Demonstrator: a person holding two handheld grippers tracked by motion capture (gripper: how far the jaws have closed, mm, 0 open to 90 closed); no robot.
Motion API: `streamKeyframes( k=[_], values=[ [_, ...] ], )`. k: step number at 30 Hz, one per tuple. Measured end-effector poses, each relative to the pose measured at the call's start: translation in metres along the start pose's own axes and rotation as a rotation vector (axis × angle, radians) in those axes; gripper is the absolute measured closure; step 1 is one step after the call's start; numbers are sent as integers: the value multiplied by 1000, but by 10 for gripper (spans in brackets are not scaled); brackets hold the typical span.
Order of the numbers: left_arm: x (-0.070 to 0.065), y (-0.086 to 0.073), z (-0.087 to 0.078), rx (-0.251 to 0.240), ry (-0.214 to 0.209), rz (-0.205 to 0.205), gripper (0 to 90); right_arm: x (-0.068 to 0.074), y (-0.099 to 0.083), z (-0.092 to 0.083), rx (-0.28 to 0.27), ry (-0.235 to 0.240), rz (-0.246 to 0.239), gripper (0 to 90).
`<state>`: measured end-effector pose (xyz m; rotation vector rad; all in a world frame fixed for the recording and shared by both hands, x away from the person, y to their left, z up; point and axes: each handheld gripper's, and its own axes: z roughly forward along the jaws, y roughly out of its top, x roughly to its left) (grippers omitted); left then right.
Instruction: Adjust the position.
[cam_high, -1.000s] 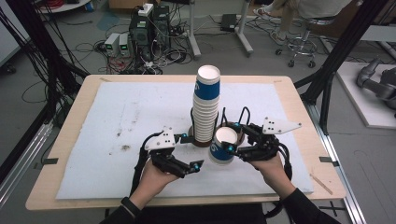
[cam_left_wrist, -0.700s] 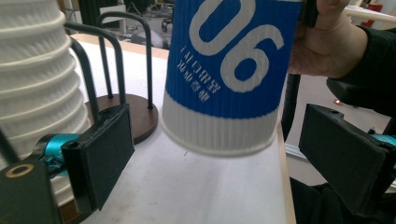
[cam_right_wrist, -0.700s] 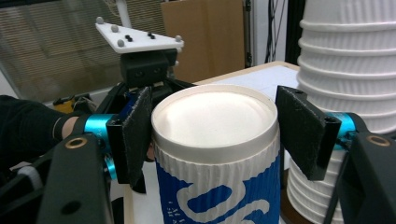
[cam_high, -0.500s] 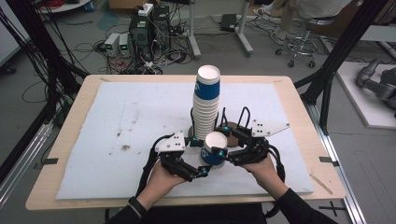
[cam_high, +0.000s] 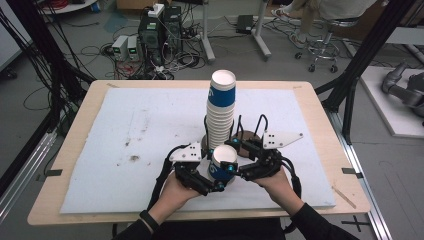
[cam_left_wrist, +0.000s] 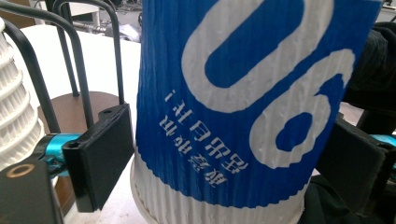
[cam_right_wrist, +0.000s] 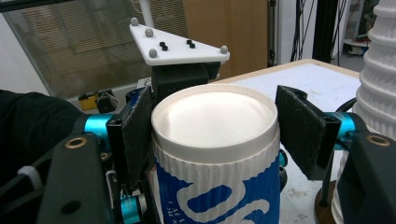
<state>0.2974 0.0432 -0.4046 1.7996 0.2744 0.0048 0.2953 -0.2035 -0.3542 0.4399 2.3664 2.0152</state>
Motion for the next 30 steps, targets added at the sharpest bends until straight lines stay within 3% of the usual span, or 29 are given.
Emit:
streamKeyframes(
  k=[4,13,16,20,24,25,26,27,28,29,30],
  values=[
    [0,0,0,1,-7,12,164,0,0,1,0,3,2,310],
    [0,3,-2,16,-9,28,196,0,0,-1,-1,5,-2,309],
    [1,6,-3,49,-17,39,201,-1,2,-4,-3,11,-10,273],
    [2,10,-4,110,-15,48,207,-5,8,-9,25,10,17,196],
    [-1,15,-4,181,16,75,209,-4,17,-11,125,29,2,184],
    [-1,16,-4,202,22,83,211,-2,21,-9,182,24,-17,184],
    [-1,17,-3,223,26,91,211,-2,21,-9,182,24,-17,184],
    [-2,18,-3,240,35,98,212,0,22,-4,250,10,-50,185],
    [-3,18,-2,254,44,106,212,0,22,-4,250,10,-50,185],
    [-5,19,0,285,52,123,213,4,22,0,308,-11,-65,185],
    [-5,19,0,285,52,123,213,4,22,0,308,-11,-65,185]
  ],
)
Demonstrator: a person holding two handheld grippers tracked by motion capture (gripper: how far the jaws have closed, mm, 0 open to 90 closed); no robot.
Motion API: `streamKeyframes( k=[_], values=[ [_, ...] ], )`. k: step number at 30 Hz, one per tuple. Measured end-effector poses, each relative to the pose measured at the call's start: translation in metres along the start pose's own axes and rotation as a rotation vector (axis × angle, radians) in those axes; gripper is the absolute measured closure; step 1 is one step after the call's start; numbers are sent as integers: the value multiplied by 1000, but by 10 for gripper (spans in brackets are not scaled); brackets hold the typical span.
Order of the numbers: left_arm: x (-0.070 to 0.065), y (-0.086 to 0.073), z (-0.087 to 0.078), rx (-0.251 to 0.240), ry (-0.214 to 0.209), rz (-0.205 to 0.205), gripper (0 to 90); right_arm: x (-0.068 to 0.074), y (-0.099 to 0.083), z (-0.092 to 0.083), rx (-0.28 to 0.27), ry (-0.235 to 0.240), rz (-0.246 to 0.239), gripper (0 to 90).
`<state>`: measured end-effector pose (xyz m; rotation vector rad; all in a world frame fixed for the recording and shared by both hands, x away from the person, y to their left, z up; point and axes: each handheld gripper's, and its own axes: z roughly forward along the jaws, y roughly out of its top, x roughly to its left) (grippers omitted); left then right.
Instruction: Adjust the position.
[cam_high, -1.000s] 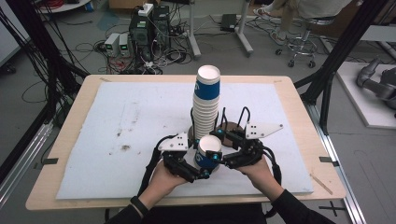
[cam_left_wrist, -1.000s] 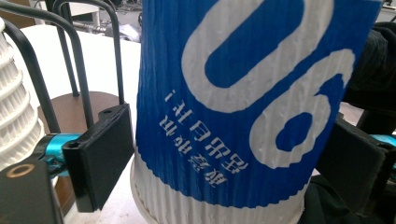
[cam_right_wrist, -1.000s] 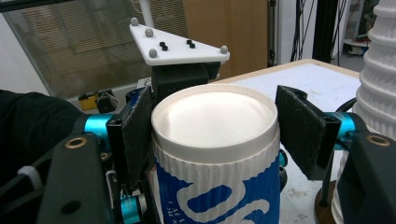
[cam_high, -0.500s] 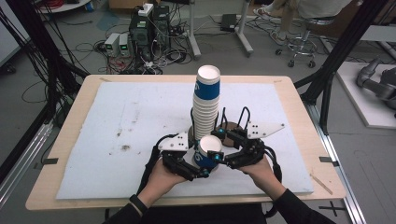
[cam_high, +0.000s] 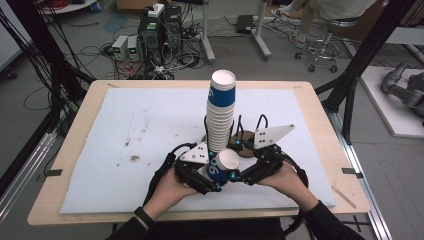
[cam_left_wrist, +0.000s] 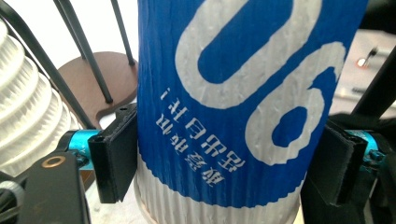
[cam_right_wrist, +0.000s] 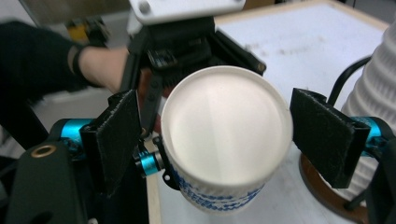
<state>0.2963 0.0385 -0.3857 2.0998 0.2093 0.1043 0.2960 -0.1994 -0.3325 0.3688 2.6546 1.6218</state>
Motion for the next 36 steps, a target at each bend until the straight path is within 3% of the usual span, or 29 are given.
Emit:
streamKeyframes(
  k=[1,2,5,10,12,13,14,15,16,17,18,23,29,31,33,36],
  values=[
    [-2,1,1,13,5,9,214,1,0,4,33,-16,-1,189],
    [-2,1,1,13,5,9,214,1,0,4,33,-16,-1,189],
    [-3,2,-1,6,9,19,214,1,-2,8,72,-17,-16,281],
    [-4,2,-3,-21,21,26,193,-1,-2,5,54,-16,-26,291],
    [-3,2,-5,-51,28,31,169,-2,-3,3,32,-11,-26,291],
    [-3,1,-8,-106,41,21,135,-3,-4,0,1,-9,-25,292],
    [-3,1,-8,-106,41,21,98,-3,-4,0,1,-9,-25,292],
    [-3,0,-9,-130,45,6,78,-7,-5,-4,-41,-13,-20,293],
    [-3,0,-11,-155,46,-4,78,-7,-5,-4,-41,-13,-20,293],
    [-2,-3,-15,-216,42,-18,73,-9,-6,-9,-82,4,9,293],
    [-2,-3,-15,-216,42,-18,73,-9,-6,-9,-82,4,9,293],
    [3,-9,-18,-354,-15,-81,70,-12,-9,-18,-196,39,60,293],
    [7,-11,-17,-398,-61,-113,88,-16,-14,-19,-269,65,105,293],
    [9,-12,-18,-402,-65,-115,136,-16,-15,-19,-283,66,104,293],
    [11,-13,-20,-427,-76,-132,148,-16,-16,-18,-298,65,110,293],
    [12,-13,-21,-422,-76,-125,156,-16,-16,-17,-307,63,111,294]
  ],
)
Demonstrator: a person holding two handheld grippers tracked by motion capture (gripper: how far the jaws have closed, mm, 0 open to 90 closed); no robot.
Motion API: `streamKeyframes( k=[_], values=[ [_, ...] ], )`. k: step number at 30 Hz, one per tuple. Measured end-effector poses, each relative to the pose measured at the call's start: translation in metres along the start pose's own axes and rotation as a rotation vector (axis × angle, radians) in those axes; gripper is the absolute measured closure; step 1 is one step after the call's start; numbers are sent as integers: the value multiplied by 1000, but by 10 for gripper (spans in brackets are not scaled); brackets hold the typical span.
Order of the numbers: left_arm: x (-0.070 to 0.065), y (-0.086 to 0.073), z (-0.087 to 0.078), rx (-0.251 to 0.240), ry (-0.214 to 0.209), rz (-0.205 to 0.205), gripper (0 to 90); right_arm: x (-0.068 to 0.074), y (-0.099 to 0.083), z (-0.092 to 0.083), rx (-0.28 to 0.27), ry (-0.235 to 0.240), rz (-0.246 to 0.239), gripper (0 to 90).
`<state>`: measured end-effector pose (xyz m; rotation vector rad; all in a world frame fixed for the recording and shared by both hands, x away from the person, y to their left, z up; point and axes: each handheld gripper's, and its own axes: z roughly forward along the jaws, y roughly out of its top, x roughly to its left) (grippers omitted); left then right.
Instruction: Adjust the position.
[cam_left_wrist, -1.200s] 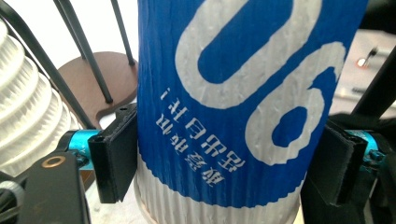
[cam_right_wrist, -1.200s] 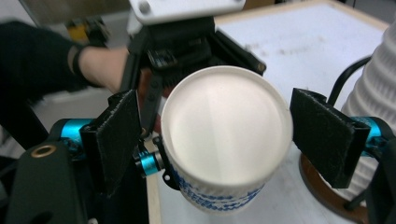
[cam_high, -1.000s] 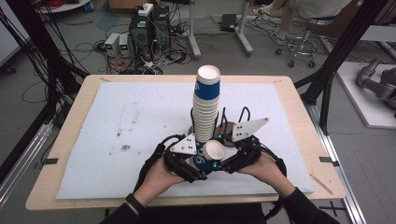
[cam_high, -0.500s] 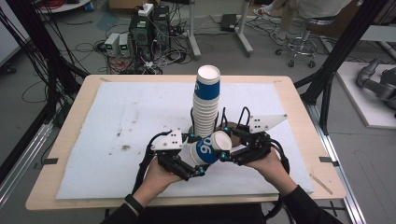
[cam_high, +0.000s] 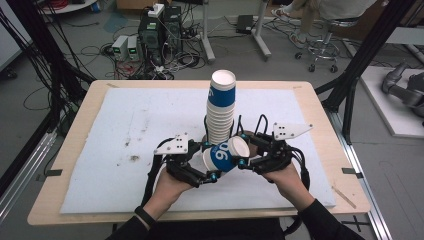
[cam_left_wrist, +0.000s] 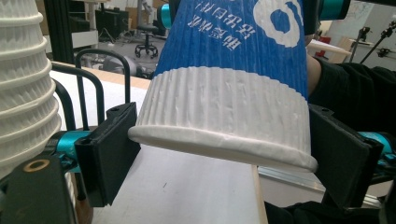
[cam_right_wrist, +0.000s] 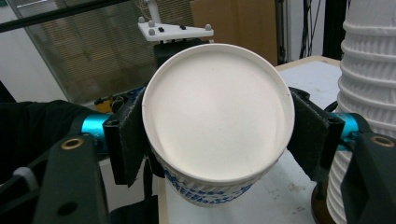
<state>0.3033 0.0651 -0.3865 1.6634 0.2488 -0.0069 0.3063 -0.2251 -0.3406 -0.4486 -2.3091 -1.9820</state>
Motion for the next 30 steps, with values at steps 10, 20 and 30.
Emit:
streamKeyframes(
  k=[10,20,30],
  values=[
    [-1,9,-6,59,-9,33,195,-2,0,-1,29,24,-10,296],
    [-2,17,-10,187,0,52,199,-3,0,6,165,19,-24,216],
    [-7,22,-6,316,23,106,199,0,9,7,336,-18,-96,201]
  ],
)
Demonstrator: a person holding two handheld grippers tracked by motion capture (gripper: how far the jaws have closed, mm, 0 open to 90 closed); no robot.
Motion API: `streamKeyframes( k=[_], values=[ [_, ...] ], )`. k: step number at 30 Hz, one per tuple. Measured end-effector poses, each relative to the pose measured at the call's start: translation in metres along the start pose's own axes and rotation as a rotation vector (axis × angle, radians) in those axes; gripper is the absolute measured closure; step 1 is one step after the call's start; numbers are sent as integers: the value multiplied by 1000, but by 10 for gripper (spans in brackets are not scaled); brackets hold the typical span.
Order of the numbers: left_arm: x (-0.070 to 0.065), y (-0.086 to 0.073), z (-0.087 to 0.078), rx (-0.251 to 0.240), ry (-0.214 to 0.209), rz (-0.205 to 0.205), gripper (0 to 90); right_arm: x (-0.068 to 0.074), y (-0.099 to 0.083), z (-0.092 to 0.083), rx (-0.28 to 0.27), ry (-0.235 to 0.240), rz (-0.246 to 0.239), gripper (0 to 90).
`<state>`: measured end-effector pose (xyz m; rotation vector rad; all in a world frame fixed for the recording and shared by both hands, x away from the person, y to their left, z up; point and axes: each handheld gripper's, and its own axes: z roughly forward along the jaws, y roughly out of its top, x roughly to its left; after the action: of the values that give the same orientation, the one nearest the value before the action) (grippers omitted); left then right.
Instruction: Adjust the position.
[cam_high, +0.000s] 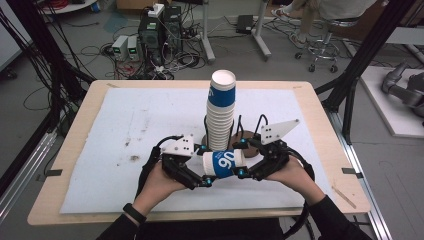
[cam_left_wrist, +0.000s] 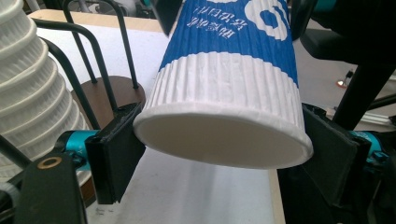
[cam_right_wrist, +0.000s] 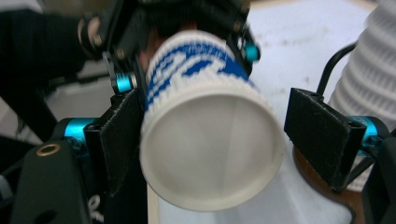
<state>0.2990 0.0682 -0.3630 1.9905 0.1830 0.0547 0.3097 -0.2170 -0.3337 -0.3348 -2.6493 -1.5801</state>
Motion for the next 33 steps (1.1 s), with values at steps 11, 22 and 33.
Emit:
streamKeyframes(
  k=[11,22,33],
  values=[
    [1,-4,-4,-160,9,-25,118,-2,-4,1,-29,44,-21,291],
    [3,-9,-6,-283,-51,-78,163,-6,-10,3,-150,111,11,291],
    [5,-4,-12,-220,-54,-68,196,-7,-11,7,-110,95,17,239]
  ],
)
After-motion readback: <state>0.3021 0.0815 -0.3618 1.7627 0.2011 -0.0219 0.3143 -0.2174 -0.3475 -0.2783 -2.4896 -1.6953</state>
